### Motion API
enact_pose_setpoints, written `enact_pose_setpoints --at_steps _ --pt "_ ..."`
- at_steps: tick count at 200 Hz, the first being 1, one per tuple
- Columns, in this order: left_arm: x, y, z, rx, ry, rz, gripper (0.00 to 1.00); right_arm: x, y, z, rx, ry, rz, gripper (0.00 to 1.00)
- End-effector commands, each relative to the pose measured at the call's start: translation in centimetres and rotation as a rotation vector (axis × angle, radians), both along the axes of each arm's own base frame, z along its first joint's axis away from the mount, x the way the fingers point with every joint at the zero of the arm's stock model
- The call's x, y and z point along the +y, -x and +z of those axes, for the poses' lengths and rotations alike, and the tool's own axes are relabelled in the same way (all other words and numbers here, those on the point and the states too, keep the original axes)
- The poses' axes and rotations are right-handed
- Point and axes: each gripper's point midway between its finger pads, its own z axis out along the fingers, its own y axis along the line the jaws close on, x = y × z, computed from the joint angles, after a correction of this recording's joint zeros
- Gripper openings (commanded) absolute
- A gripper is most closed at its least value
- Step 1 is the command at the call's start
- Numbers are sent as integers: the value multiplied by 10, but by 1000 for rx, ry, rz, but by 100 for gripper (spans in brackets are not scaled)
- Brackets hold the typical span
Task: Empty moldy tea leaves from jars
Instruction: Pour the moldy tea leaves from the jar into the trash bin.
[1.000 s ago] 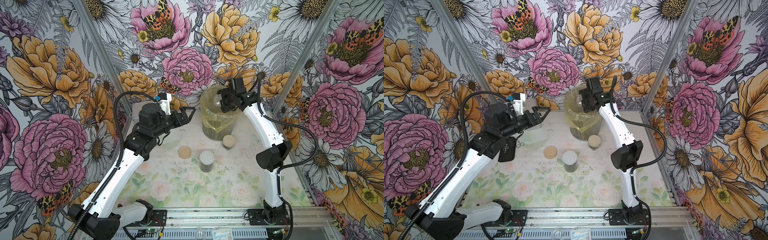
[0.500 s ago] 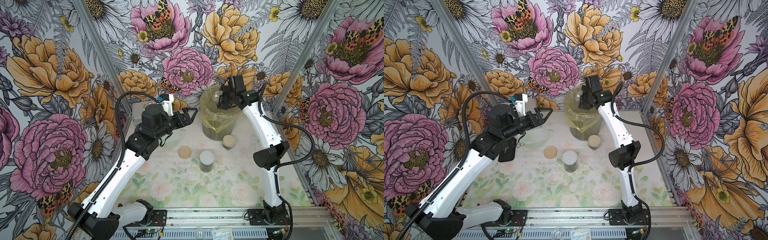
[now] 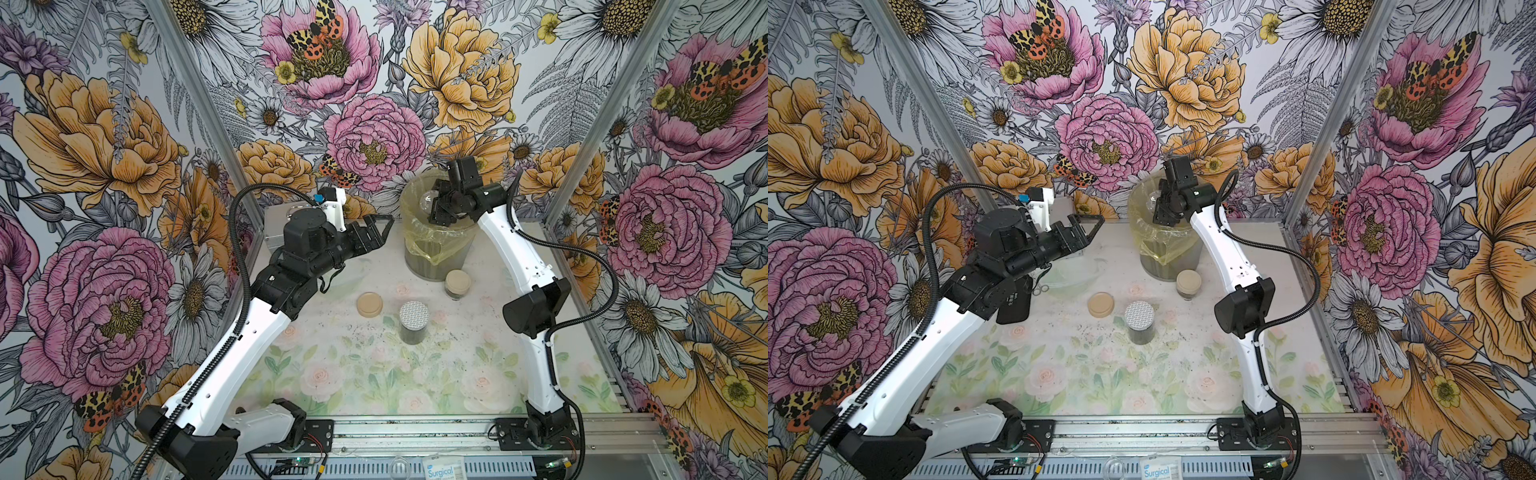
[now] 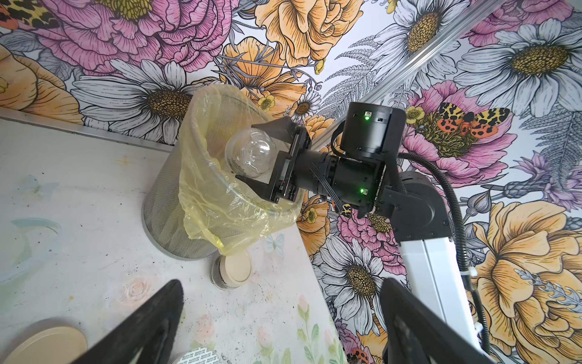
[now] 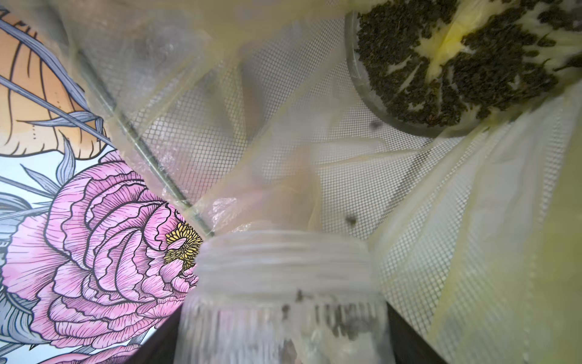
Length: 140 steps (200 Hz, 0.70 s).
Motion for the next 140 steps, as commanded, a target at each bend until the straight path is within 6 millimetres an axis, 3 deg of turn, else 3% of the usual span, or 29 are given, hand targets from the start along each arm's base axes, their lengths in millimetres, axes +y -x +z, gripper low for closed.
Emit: enact_pose_setpoints --at_steps 1,50,75,99,115,140 --pt "0 3 5 0 4 8 99 -8 1 32 60 -293 -280 0" --pt "0 2 5 7 3 18 99 -15 -10 65 -31 -363 -334 0" --pt "-3 1 7 13 7 16 99 -14 -10 71 -38 -380 -325 0" --pt "-7 2 5 19 -6 13 99 -11 -5 93 -95 -400 -316 0" --pt "-9 3 4 20 -9 14 99 -14 -4 87 -81 -384 -327 0" --pt "-13 6 4 18 -12 12 99 -14 -8 49 23 -365 -317 0"
